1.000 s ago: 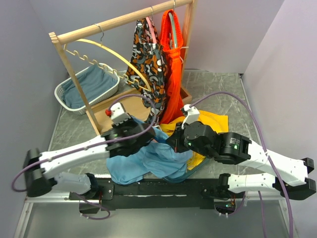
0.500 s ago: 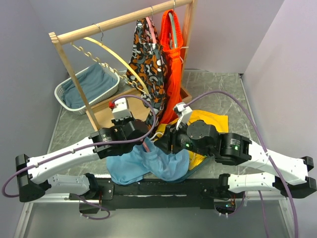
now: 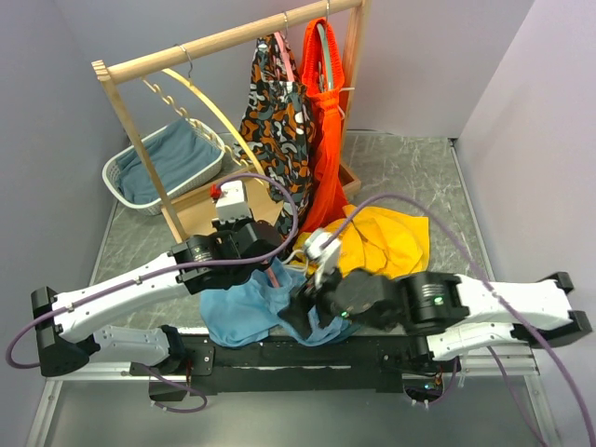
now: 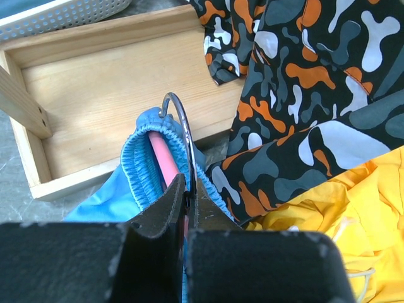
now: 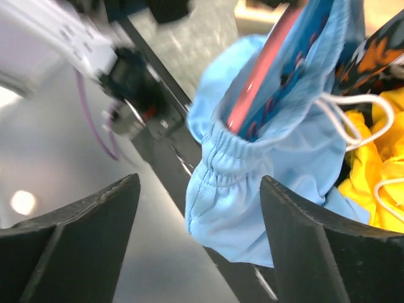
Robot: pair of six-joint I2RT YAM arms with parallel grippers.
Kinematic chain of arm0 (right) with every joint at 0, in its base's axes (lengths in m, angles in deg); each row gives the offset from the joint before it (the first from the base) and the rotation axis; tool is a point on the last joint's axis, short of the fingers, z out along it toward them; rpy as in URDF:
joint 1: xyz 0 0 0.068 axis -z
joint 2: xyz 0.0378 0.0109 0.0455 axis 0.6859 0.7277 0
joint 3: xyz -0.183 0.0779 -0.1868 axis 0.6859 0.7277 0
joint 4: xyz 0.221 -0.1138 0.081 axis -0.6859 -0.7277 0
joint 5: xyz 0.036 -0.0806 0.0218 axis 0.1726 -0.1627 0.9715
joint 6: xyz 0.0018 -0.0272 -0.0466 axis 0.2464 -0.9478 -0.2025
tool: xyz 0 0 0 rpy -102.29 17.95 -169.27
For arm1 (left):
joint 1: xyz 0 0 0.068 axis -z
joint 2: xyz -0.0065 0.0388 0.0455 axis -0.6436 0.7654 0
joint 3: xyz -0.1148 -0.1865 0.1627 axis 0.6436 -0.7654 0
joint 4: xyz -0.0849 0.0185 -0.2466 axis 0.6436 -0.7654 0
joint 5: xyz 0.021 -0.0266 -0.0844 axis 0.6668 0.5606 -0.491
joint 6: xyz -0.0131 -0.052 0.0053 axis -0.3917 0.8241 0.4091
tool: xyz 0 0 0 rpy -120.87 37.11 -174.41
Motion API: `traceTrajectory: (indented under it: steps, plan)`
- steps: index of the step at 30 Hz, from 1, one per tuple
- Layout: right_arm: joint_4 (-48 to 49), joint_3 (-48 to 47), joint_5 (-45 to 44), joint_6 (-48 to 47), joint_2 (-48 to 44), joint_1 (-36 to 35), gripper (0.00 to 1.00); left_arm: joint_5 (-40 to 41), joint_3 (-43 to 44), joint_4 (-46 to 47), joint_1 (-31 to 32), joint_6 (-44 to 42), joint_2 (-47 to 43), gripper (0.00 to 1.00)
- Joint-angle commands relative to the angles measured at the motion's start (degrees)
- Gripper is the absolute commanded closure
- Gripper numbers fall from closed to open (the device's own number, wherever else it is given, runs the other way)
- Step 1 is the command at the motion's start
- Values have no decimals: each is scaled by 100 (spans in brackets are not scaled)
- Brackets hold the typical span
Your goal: Place the shorts on the hanger
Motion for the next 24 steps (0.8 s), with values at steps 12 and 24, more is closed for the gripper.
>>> traceTrajectory:
  steps: [12, 24]
  plan:
    - [-200, -83, -1564, 50, 1285, -259, 37, -568, 334, 277, 39, -371, -253, 99]
    - [618, 637, -1529, -143, 398, -83, 100, -1640, 52, 1112, 39, -1153, -868, 84]
